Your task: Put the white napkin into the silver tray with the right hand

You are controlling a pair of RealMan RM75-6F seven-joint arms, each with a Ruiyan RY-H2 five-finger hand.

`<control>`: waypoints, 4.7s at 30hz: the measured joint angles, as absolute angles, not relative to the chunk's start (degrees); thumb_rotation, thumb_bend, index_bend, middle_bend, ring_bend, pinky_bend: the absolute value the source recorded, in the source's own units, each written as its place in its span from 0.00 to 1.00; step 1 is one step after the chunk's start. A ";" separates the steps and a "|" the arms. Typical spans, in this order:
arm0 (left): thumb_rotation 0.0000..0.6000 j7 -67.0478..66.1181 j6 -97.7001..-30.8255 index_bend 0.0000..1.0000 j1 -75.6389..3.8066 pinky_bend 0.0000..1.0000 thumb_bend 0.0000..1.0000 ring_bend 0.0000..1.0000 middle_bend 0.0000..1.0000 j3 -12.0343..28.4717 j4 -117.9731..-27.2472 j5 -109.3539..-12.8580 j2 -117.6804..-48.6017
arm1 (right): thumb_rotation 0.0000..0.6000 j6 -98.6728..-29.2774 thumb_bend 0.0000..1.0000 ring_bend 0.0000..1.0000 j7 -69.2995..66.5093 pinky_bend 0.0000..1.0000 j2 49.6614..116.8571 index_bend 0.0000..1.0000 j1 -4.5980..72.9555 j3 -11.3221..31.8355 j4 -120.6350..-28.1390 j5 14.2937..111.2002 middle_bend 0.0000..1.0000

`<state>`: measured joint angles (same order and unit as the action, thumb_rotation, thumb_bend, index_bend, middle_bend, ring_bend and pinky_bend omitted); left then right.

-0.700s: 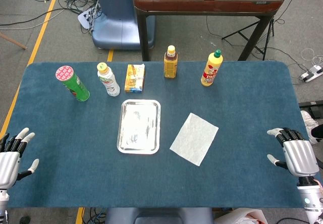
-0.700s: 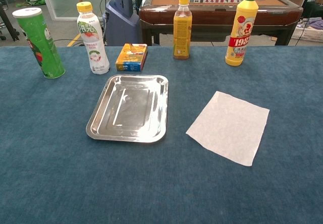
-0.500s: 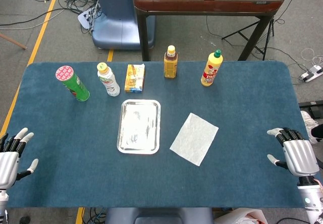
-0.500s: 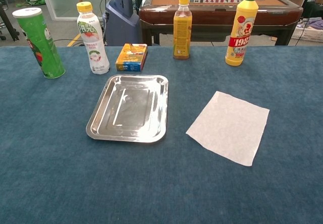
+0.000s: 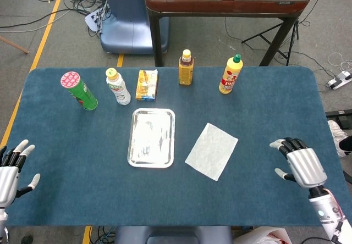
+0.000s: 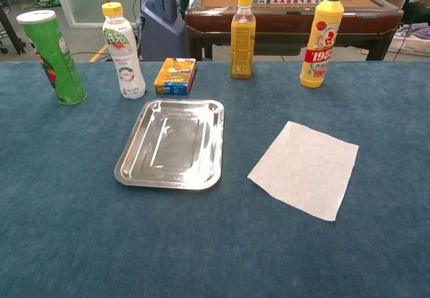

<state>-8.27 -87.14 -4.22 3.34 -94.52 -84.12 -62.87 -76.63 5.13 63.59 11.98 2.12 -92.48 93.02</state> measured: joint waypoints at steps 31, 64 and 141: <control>1.00 -8.71 -90.85 0.17 -1.03 0.02 0.27 0.13 0.10 2.80 -96.43 -84.49 -60.97 | 1.00 -65.70 0.22 0.20 1.29 0.12 80.38 0.43 24.91 -1.23 -76.53 99.76 0.34; 1.00 -7.31 -89.16 0.17 -1.32 0.02 0.27 0.13 0.10 3.08 -94.60 -83.66 -61.63 | 1.00 -66.68 0.27 0.04 -0.78 0.00 90.78 0.43 27.33 -4.32 -62.91 100.39 0.27; 1.00 -6.77 -89.80 0.17 -1.00 0.02 0.27 0.13 0.10 3.28 -95.82 -84.13 -59.74 | 1.00 -71.56 0.46 0.18 -7.70 0.00 93.70 0.68 41.27 9.01 -59.48 95.37 0.41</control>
